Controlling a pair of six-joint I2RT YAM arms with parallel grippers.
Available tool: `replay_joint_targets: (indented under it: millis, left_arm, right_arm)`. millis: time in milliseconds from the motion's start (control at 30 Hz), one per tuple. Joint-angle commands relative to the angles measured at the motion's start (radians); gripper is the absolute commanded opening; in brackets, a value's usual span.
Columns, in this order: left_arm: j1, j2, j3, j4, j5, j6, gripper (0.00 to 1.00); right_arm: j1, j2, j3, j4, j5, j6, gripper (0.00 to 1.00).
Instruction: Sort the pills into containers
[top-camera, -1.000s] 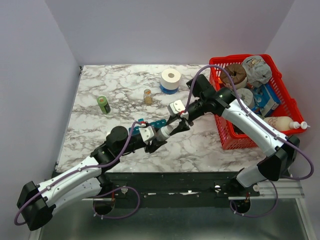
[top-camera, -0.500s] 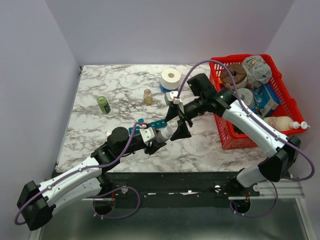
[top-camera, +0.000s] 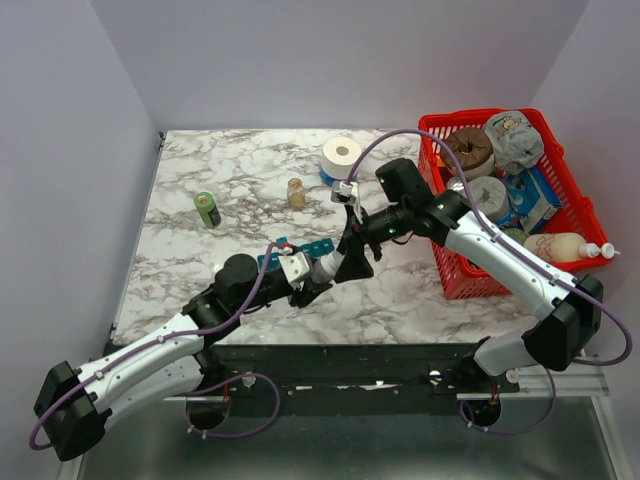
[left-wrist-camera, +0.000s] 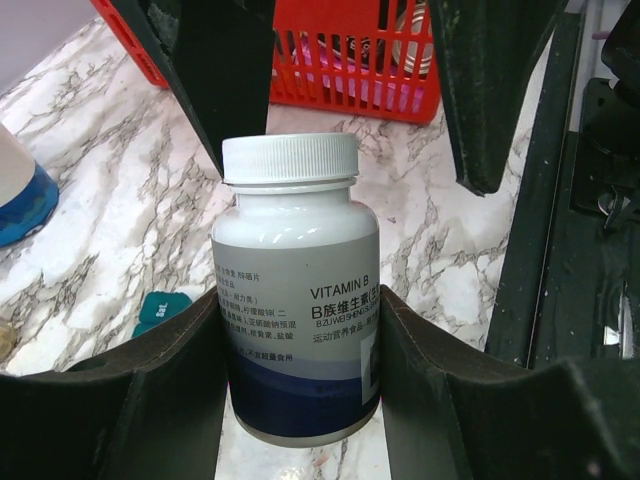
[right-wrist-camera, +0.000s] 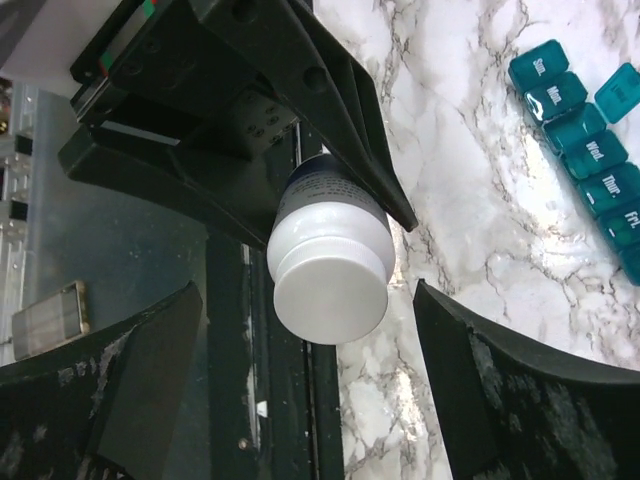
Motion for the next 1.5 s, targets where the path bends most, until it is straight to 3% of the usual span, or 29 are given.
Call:
replay_joint_targets:
  millis: [0, 167, 267, 300, 400, 500, 633, 667, 767, 833, 1000, 1300, 1467]
  left_arm:
    - [0.000, 0.011, 0.007, 0.034, -0.028, -0.001, 0.00]
    - [0.000, 0.026, 0.013, 0.029, -0.032, -0.001, 0.00]
    - [0.000, 0.026, 0.015, 0.029, -0.034, -0.001, 0.00]
    - [0.000, 0.026, 0.015, 0.029, -0.035, -0.001, 0.00]
    - [0.000, 0.023, 0.016, 0.029, -0.035, -0.001, 0.00]
    - [0.000, 0.014, 0.009, 0.035, -0.029, -0.004, 0.00]
    - [0.000, -0.005, -0.005, 0.046, 0.000, -0.006, 0.00]
    - [0.000, -0.009, -0.011, 0.049, 0.005, -0.007, 0.00]
    - [0.000, -0.017, -0.016, 0.049, 0.006, -0.010, 0.00]
    - [0.000, -0.018, -0.019, 0.043, 0.008, -0.012, 0.00]
    - [0.000, -0.021, -0.025, 0.038, 0.008, -0.012, 0.00]
    - [0.000, -0.009, -0.027, 0.058, 0.025, -0.020, 0.00]
    - [0.001, 0.003, -0.027, 0.079, 0.031, -0.030, 0.00]
  right_arm:
    - [0.001, 0.012, -0.009, 0.061, -0.017, 0.102, 0.84]
    - [0.001, 0.029, 0.010, 0.069, -0.068, 0.145, 0.74]
    - [0.001, 0.049, 0.022, 0.068, -0.099, 0.159, 0.54]
    - [0.001, 0.058, 0.027, 0.065, -0.105, 0.157, 0.42]
    - [0.001, 0.071, 0.054, 0.025, -0.123, 0.105, 0.24]
    - [0.001, 0.089, 0.126, -0.065, -0.166, -0.040, 0.18]
    - [0.004, 0.092, 0.209, -0.222, -0.166, -0.367, 0.16]
    - [0.005, 0.071, 0.206, -0.234, -0.171, -0.539, 0.16]
    - [0.004, 0.002, 0.128, -0.161, -0.143, -0.778, 0.17]
    - [0.004, 0.034, 0.166, -0.235, -0.137, -0.876, 0.17]
    - [0.004, 0.074, 0.267, -0.301, -0.146, -0.952, 0.18]
    - [0.004, 0.137, 0.349, -0.514, -0.017, -1.115, 0.21]
    - [0.004, 0.170, 0.379, -0.538, -0.091, -1.066, 0.29]
